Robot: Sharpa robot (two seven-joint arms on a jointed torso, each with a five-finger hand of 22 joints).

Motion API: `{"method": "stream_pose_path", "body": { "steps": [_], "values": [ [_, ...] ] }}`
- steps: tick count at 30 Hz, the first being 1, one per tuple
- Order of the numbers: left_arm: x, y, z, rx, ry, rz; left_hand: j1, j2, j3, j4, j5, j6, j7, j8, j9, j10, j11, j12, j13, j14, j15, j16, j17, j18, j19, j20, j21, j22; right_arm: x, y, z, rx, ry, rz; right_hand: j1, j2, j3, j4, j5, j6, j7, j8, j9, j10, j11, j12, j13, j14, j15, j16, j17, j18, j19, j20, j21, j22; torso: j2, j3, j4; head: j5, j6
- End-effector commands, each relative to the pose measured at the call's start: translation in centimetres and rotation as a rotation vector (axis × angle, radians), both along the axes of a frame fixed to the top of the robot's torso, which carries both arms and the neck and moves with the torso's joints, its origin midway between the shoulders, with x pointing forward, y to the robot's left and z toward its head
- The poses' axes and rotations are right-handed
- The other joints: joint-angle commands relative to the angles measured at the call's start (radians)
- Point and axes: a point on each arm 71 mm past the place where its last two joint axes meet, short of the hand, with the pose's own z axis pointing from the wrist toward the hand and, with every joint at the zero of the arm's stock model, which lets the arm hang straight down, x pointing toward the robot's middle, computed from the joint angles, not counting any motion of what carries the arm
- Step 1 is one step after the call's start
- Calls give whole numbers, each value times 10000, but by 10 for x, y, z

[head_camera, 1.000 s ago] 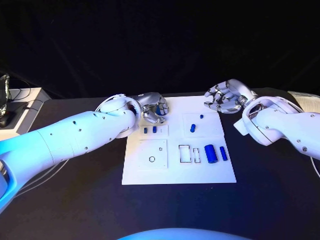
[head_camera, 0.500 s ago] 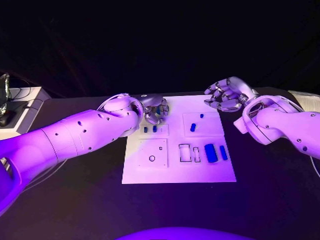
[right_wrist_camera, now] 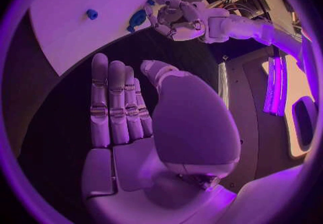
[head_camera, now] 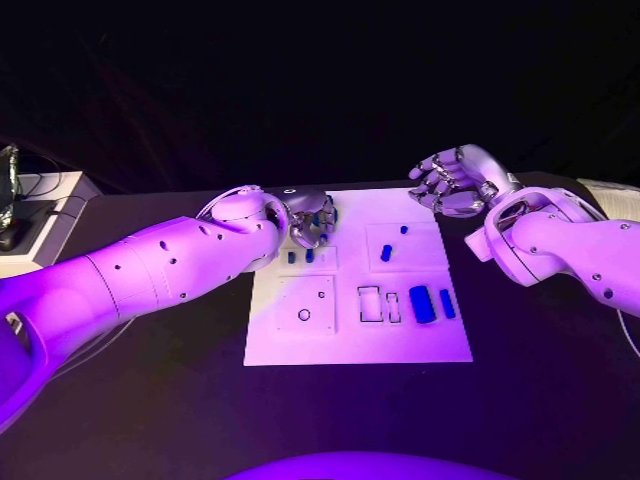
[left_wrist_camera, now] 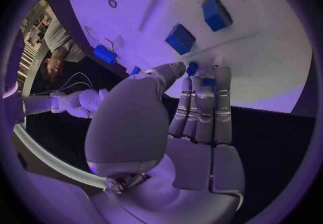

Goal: Assemble the parts on the task board

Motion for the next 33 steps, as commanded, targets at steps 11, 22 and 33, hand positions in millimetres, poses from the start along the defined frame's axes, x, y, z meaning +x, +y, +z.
{"method": "stream_pose_path", "body": {
  "steps": [11,22,33],
  "values": [
    [2,-3,-3,350,192,86,274,141,311,-128,-9,333,14,-208,-102,294,-64,73,-82,-46,-9,165,-150,78,-41,-14,324,243,0,2,3,387,-310,225,-28,42,7,-219,58,-14,132,-121,-47,-62,157,-437,-682,-253,144,-994,-482,103,-202,142,-710,-648,-3,1,-2,4,-66],
    [3,-2,-5,423,363,132,338,272,451,-267,-42,658,20,-393,-167,868,-216,88,-140,327,-121,560,246,-18,246,-85,890,871,-1,2,3,416,-304,235,-64,53,-8,-227,56,-17,142,-131,-55,-51,170,-477,-777,-245,158,-1100,-528,103,-194,157,-790,-736,-4,-3,1,-7,-106],
    [4,-3,-4,13,259,84,248,436,498,-340,-113,1276,-108,-579,-110,1642,-424,-545,-394,609,-315,797,394,-104,508,-243,1284,1351,-1,3,3,415,-272,254,-81,59,-15,-231,57,-21,150,-139,-59,-48,177,-496,-826,-245,166,-1157,-552,103,-191,165,-835,-785,-14,2,5,12,-144]
  ]
}}
